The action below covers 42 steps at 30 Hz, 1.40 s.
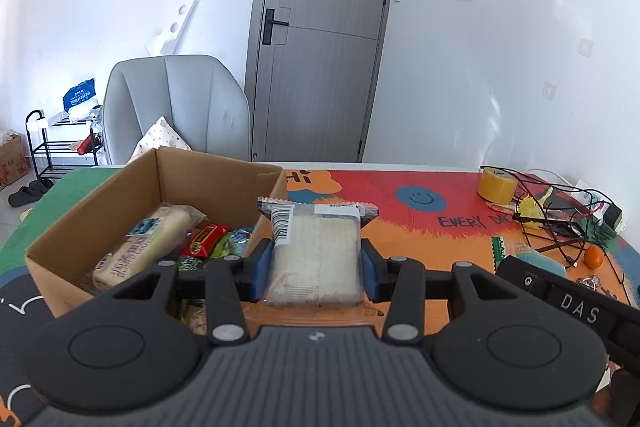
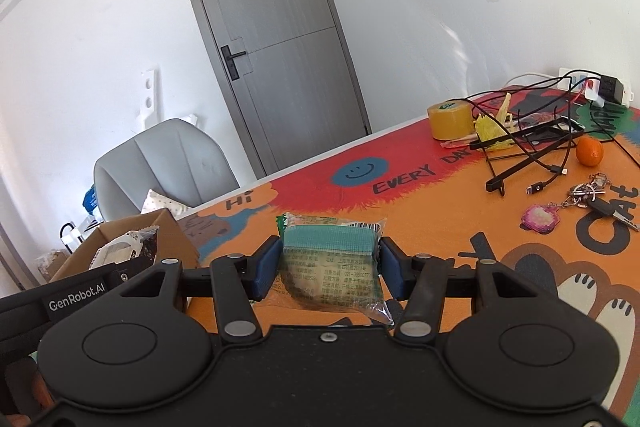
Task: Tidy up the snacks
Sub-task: 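Carry both snacks over the cardboard box and open both tools to drop them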
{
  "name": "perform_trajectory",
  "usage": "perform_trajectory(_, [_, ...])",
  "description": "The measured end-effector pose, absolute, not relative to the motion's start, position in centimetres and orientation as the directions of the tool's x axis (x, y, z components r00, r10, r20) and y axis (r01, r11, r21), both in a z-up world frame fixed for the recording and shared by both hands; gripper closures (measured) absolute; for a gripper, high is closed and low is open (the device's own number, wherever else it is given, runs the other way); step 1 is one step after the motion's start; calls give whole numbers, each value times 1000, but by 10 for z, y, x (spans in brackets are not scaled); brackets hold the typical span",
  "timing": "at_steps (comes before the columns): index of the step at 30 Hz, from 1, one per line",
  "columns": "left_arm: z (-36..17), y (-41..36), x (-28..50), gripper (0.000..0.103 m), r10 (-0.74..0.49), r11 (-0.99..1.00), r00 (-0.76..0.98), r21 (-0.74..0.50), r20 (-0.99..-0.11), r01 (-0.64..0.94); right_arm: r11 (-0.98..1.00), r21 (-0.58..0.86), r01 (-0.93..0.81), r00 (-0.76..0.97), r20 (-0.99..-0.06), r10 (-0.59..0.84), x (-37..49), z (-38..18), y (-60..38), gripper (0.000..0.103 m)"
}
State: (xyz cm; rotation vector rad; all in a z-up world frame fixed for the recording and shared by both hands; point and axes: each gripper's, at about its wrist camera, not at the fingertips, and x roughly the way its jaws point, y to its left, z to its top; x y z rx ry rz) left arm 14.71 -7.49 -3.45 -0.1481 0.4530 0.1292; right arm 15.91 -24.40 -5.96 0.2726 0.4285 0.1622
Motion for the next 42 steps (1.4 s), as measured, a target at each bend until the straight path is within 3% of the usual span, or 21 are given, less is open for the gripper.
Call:
perform_trajectory(24, [-9,-14,103,59,183,955,909,-152,-374,-255,941,239,-241,894,-322,311,134,-31,-186,50])
perform_trajectory(42, [-17,43,111,59,227,925,883,-194,-412,-328,908,237,-347,846,-338,412,150,-30,-126,50])
